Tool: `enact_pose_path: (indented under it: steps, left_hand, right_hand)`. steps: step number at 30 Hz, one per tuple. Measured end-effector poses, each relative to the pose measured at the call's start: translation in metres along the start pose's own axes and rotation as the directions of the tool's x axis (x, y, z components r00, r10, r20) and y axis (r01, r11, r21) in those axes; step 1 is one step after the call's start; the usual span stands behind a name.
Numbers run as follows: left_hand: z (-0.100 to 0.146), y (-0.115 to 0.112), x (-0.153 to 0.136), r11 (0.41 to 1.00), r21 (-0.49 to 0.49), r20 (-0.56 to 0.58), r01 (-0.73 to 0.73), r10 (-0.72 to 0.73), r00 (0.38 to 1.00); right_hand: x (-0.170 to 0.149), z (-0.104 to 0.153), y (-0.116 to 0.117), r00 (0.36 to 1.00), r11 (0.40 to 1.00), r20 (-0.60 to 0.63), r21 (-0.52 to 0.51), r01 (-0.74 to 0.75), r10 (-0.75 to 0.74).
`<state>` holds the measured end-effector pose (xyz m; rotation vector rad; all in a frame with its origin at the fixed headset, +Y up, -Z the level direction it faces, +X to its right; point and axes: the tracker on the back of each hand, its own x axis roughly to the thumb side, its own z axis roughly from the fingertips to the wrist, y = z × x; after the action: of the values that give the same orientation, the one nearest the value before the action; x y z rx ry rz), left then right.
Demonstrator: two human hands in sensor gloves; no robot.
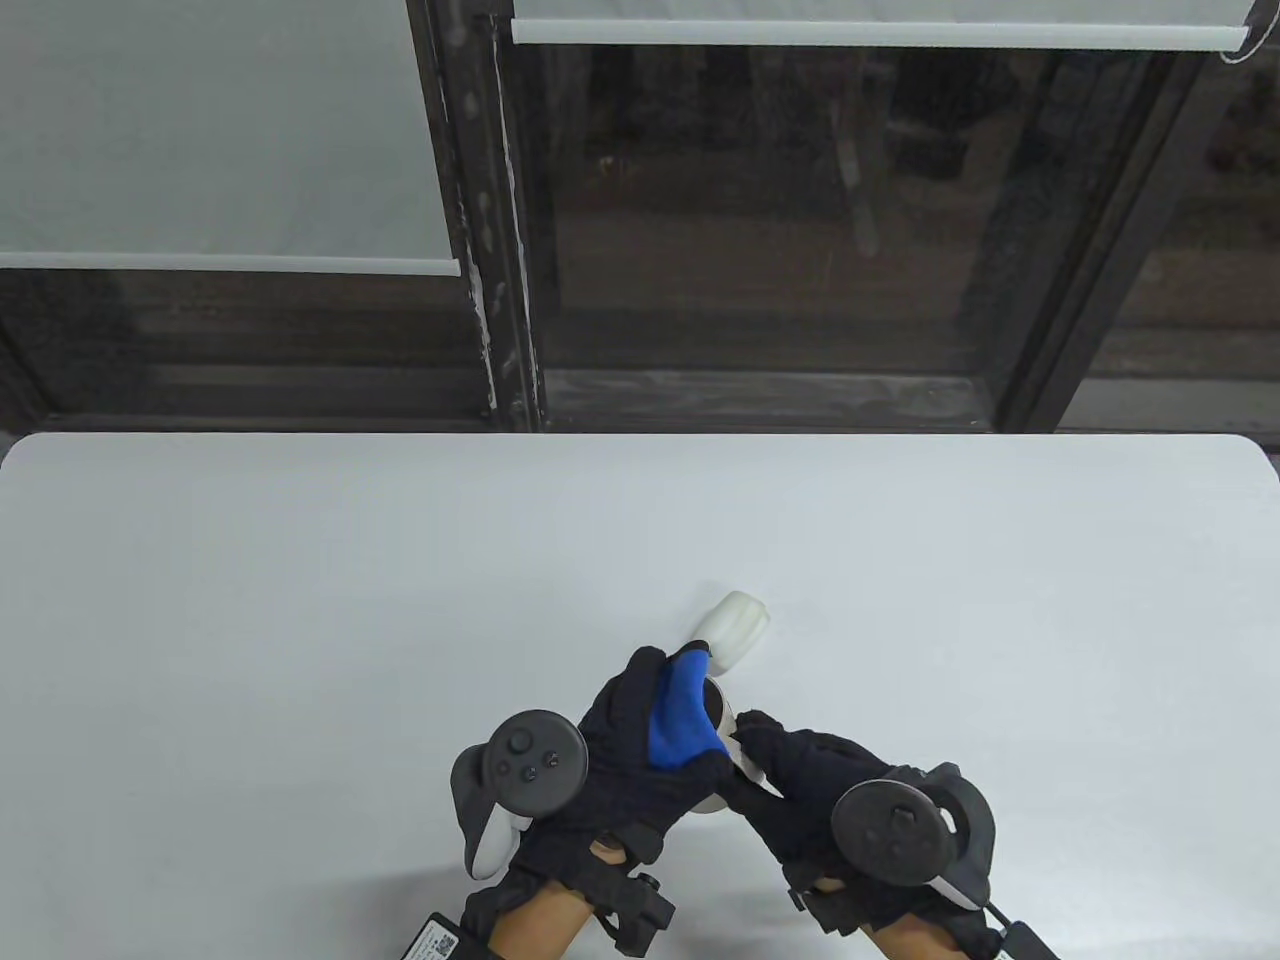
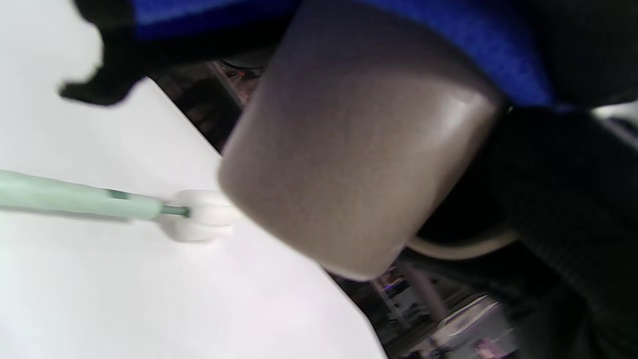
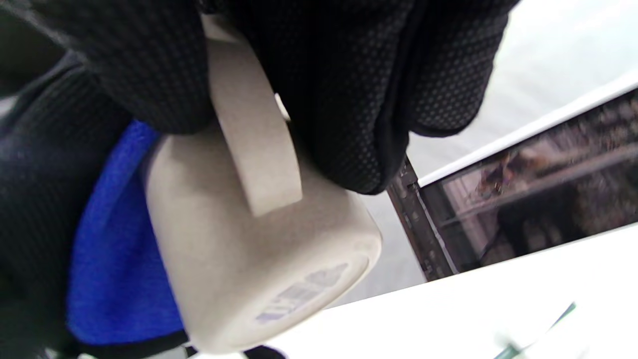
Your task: Brush the water cup with the cup brush
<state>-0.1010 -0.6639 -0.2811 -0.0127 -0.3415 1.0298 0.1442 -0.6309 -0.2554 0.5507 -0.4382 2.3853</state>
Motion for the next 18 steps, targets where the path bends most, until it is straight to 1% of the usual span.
enact_pose_path:
  steps: [1,2,3,4,5,6,7,9,10,11,12,13,14,15,17,18]
  left_hand:
    - [-0.001,0.002,-0.001,0.999,-0.015,0.016,-0.041,0.041,0.999]
    - [-0.002,0.005,-0.003,0.989,-0.067,0.054,-0.129,0.133,0.990]
    - [-0.003,0.006,-0.004,0.976,-0.112,0.080,-0.188,0.197,0.977]
    - [-0.005,0.008,-0.006,0.948,-0.175,0.107,-0.267,0.288,0.951]
    - [-0.007,0.007,-0.006,0.901,-0.247,0.136,-0.357,0.397,0.908]
    - [-0.009,0.004,-0.006,0.849,-0.318,0.136,-0.421,0.480,0.867]
    - [-0.010,0.002,-0.007,0.810,-0.366,0.117,-0.458,0.528,0.841]
    - [-0.012,-0.006,-0.009,0.658,-0.491,0.041,-0.571,0.672,0.740]
    - [-0.013,-0.009,-0.009,0.609,-0.524,0.017,-0.596,0.707,0.707]
    - [-0.013,-0.012,-0.010,0.556,-0.555,-0.004,-0.619,0.742,0.670]
    - [-0.013,-0.012,-0.009,0.537,-0.569,-0.008,-0.623,0.753,0.657]
    - [-0.013,-0.011,-0.009,0.556,-0.572,0.003,-0.603,0.737,0.676]
    - [-0.014,-0.011,-0.010,0.565,-0.568,0.005,-0.599,0.730,0.684]
    - [-0.014,-0.009,-0.011,0.578,-0.553,-0.003,-0.600,0.718,0.696]
    - [-0.013,-0.005,-0.011,0.616,-0.516,0.000,-0.595,0.695,0.719]
    - [-0.012,0.001,-0.010,0.683,-0.469,0.018,-0.560,0.641,0.768]
  right_hand:
    - [-0.005,-0.001,-0.001,0.998,0.997,-0.016,0.024,0.067,-0.067]
    - [-0.014,-0.004,-0.002,0.977,0.975,-0.057,0.075,0.208,-0.204]
    - [-0.021,-0.006,-0.001,0.950,0.942,-0.088,0.128,0.310,-0.300]
    - [-0.028,-0.007,0.003,0.891,0.870,-0.136,0.193,0.453,-0.434]
    - [-0.034,-0.008,0.008,0.823,0.794,-0.190,0.218,0.567,-0.536]
    - [-0.039,-0.009,0.015,0.731,0.685,-0.267,0.257,0.682,-0.628]
    - [-0.040,-0.009,0.020,0.670,0.607,-0.310,0.285,0.742,-0.674]
    - [-0.042,-0.010,0.031,0.564,0.468,-0.404,0.316,0.825,-0.721]
    - [-0.042,-0.009,0.036,0.510,0.394,-0.446,0.330,0.858,-0.736]
    - [-0.042,-0.008,0.040,0.475,0.351,-0.473,0.329,0.877,-0.742]
    - [-0.042,-0.007,0.045,0.444,0.313,-0.506,0.326,0.892,-0.740]
    - [-0.043,-0.006,0.047,0.416,0.281,-0.524,0.319,0.905,-0.743]
    - [-0.044,-0.006,0.048,0.424,0.297,-0.527,0.312,0.902,-0.736]
    - [-0.045,-0.007,0.047,0.446,0.328,-0.516,0.307,0.893,-0.731]
    - [-0.045,-0.007,0.038,0.517,0.425,-0.460,0.295,0.856,-0.722]
    - [-0.043,-0.008,0.029,0.605,0.541,-0.403,0.272,0.796,-0.687]
